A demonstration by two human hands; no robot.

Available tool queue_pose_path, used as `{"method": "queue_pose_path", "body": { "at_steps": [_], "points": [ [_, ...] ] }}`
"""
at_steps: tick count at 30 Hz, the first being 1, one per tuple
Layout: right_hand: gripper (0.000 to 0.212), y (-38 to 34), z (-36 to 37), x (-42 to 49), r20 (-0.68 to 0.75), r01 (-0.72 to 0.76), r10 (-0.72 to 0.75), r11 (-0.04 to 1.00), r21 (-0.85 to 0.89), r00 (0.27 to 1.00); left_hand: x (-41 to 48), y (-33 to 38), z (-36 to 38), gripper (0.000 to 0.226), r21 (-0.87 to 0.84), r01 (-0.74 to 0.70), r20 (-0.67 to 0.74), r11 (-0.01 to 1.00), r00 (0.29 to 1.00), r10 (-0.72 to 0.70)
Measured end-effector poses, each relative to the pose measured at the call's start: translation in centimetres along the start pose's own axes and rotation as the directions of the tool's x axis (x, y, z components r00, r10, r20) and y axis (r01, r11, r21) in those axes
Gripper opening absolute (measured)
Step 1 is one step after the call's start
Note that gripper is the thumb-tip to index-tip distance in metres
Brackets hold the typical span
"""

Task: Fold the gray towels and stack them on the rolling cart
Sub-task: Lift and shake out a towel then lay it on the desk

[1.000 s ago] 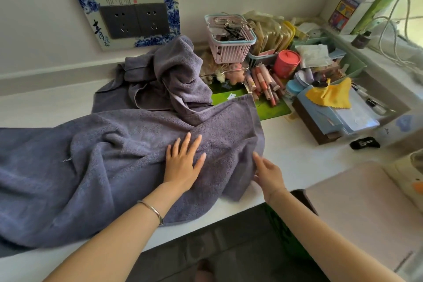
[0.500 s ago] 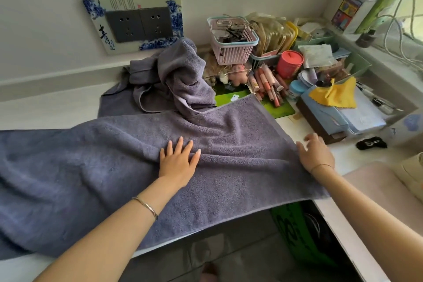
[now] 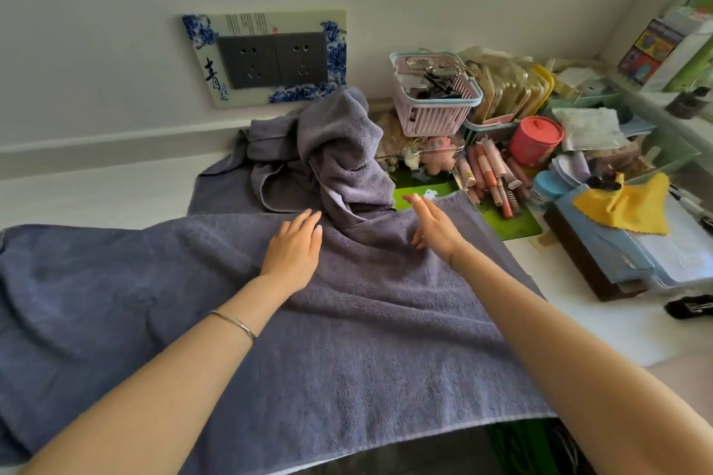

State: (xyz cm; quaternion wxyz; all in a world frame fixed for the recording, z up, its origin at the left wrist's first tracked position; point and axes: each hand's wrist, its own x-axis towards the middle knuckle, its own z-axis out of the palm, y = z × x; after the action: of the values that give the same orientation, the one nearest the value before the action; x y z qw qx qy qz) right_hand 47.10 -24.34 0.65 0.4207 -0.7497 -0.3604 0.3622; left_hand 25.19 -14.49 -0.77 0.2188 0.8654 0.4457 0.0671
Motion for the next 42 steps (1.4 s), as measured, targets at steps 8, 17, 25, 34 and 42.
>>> {"method": "queue_pose_path", "body": {
  "at_steps": [8,17,25,34,42],
  "points": [
    [0.032,-0.4,-0.1,1.8,-0.185,0.151,-0.193,0.963,-0.222,0.964,1.8,-1.3,0.2,0.047,0.096,-0.006,0.048,0.995,0.999,0.001],
    [0.018,-1.0,-0.5,2.8,-0.516,0.185,-0.227,0.974,-0.133,0.826,2.7,-2.1,-1.5,0.017,-0.032,-0.143,-0.383,0.989,0.916,0.12],
    [0.038,1.0,5.0,-0.6,-0.2,0.409,-0.598,0.718,-0.563,0.776,0.5,-2.4,1.1,0.062,-0.015,-0.039,-0.164,0.999,0.986,0.036],
    [0.09,3.9,7.8,0.0,0.148,0.273,-0.268,0.526,-0.805,0.952,-3.9,-6.3,3.5,0.083,0.221,-0.032,-0.012,0.975,0.999,0.036],
    [0.061,0.5,11.1,-3.2,-0.019,0.113,-0.195,0.643,-0.758,0.981,-7.7,-11.6,-1.2,0.095,0.211,-0.022,0.003,0.977,1.0,0.021]
  ]
}}
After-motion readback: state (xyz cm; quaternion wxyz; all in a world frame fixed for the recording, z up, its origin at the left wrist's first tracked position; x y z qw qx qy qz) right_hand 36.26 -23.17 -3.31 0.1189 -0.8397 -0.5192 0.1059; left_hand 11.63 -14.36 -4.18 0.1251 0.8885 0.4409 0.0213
